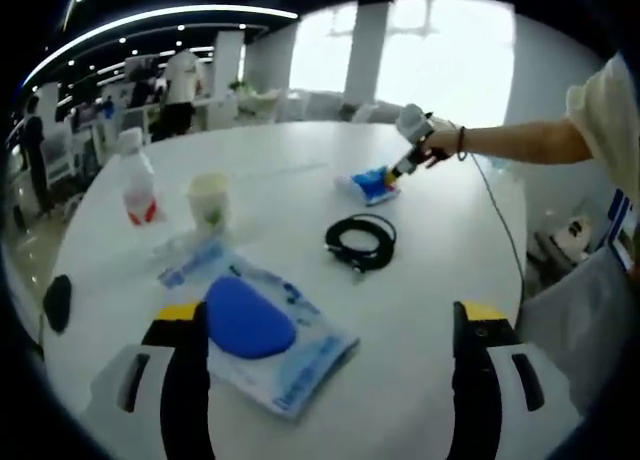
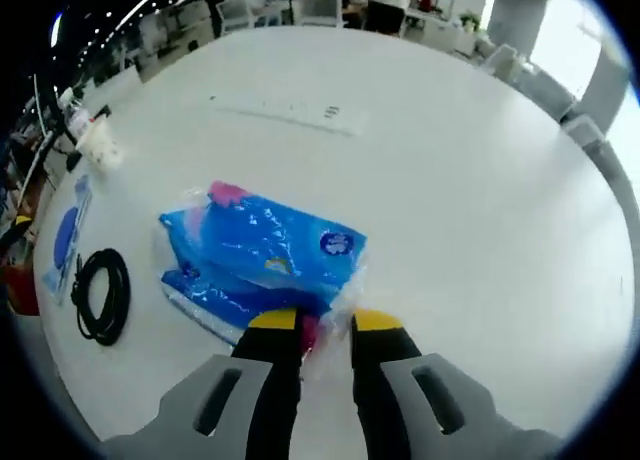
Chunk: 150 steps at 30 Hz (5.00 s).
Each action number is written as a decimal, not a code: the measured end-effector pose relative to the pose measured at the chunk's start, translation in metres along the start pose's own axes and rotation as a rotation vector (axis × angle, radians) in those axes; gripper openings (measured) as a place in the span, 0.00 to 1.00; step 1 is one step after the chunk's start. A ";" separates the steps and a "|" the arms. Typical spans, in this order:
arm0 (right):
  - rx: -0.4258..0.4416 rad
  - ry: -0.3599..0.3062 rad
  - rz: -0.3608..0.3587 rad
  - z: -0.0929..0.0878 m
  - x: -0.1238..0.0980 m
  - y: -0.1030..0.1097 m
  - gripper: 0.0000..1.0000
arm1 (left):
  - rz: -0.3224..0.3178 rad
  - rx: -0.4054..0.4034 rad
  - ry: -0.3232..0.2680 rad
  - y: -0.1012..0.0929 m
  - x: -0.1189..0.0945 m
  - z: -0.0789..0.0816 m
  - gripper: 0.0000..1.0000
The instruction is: Arrange the tabletop items into an orderly group along one side of the table until the central work area is clear of visible clutter.
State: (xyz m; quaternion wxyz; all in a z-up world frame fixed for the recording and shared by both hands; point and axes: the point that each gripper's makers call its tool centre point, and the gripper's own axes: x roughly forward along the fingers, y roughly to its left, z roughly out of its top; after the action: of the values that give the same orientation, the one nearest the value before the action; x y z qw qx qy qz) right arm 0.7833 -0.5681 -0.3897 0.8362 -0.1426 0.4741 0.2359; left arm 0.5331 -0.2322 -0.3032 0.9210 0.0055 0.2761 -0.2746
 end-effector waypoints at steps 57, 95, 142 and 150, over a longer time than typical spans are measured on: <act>-0.101 -0.036 0.284 0.022 -0.039 0.238 0.96 | -0.031 0.070 -0.015 -0.016 -0.014 0.019 0.99; -0.177 0.107 0.145 -0.003 0.009 0.269 0.25 | -0.018 0.029 0.002 -0.010 -0.018 0.017 0.99; 0.100 -0.178 0.181 0.037 -0.080 0.237 0.08 | -0.020 0.017 -0.008 -0.007 -0.022 0.017 0.97; 0.127 -0.205 0.162 0.032 -0.096 0.221 0.09 | -0.019 0.021 -0.002 -0.007 -0.022 0.015 0.97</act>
State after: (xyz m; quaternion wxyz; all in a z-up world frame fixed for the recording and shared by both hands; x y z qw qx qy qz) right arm 0.6471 -0.3913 -0.2941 0.8657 -0.0259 0.4104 0.2854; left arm 0.5217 -0.2292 -0.2781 0.9185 0.0123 0.2723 -0.2865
